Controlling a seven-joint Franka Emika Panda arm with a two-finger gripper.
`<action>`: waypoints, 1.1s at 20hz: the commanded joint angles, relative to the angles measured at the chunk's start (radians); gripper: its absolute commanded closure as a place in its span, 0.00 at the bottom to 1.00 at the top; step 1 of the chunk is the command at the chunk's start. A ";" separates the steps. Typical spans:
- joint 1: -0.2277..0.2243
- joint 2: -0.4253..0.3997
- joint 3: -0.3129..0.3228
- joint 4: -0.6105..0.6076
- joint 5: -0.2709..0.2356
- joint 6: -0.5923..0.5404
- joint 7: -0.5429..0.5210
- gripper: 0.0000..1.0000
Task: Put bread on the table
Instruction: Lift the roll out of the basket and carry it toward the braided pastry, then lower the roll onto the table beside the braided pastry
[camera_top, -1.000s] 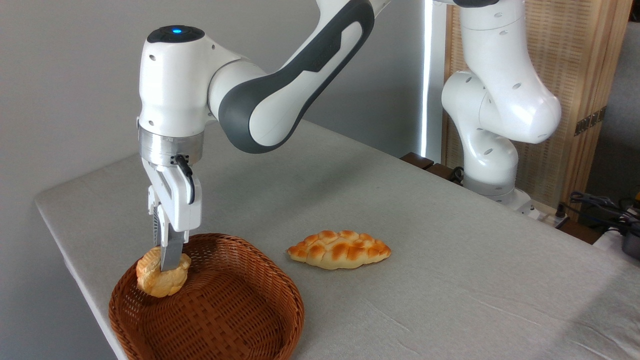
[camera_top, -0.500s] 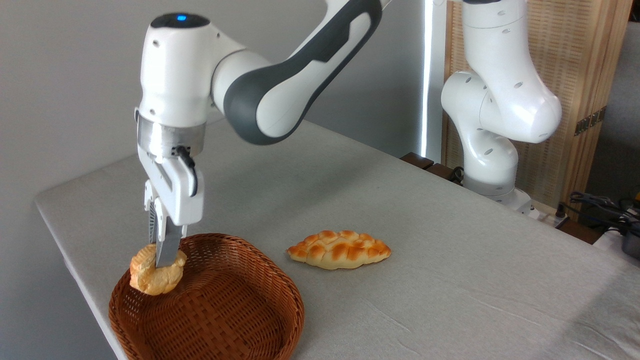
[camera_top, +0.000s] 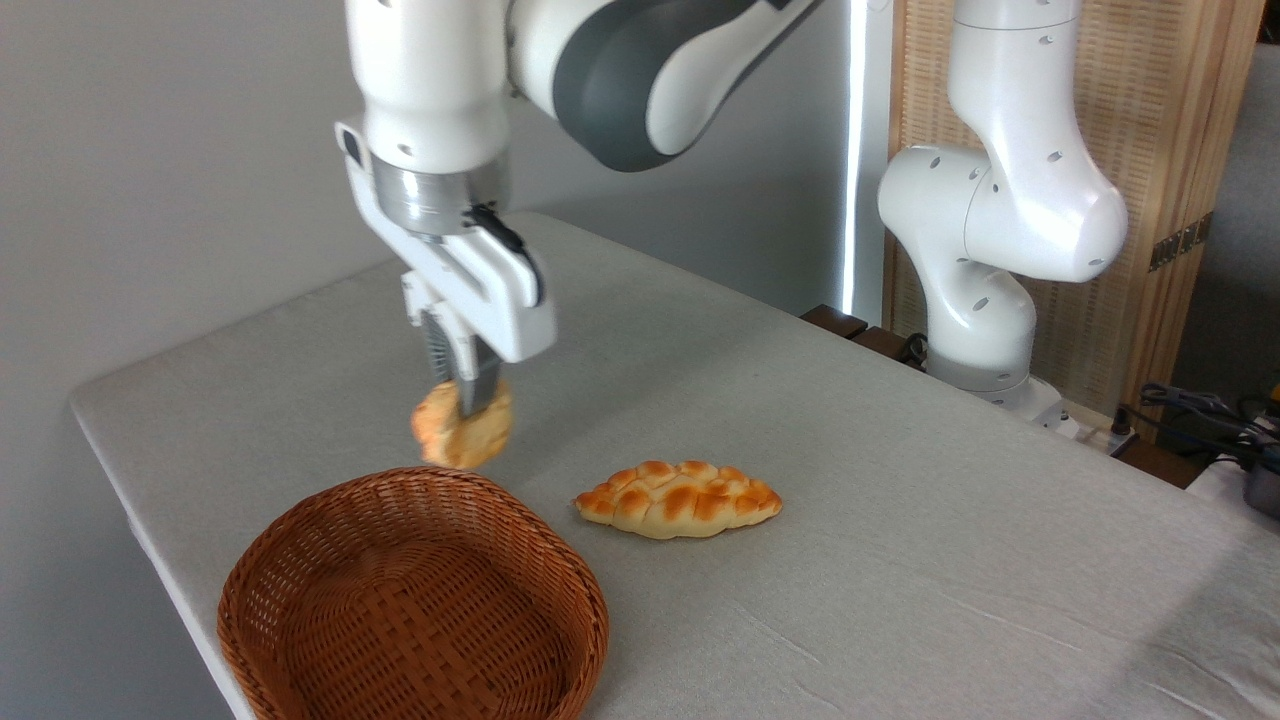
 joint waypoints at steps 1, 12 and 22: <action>0.040 -0.065 -0.008 -0.137 -0.123 -0.035 0.027 0.94; 0.041 -0.052 -0.057 -0.325 -0.253 0.113 0.032 0.24; 0.041 -0.054 -0.057 -0.323 -0.185 0.099 0.031 0.01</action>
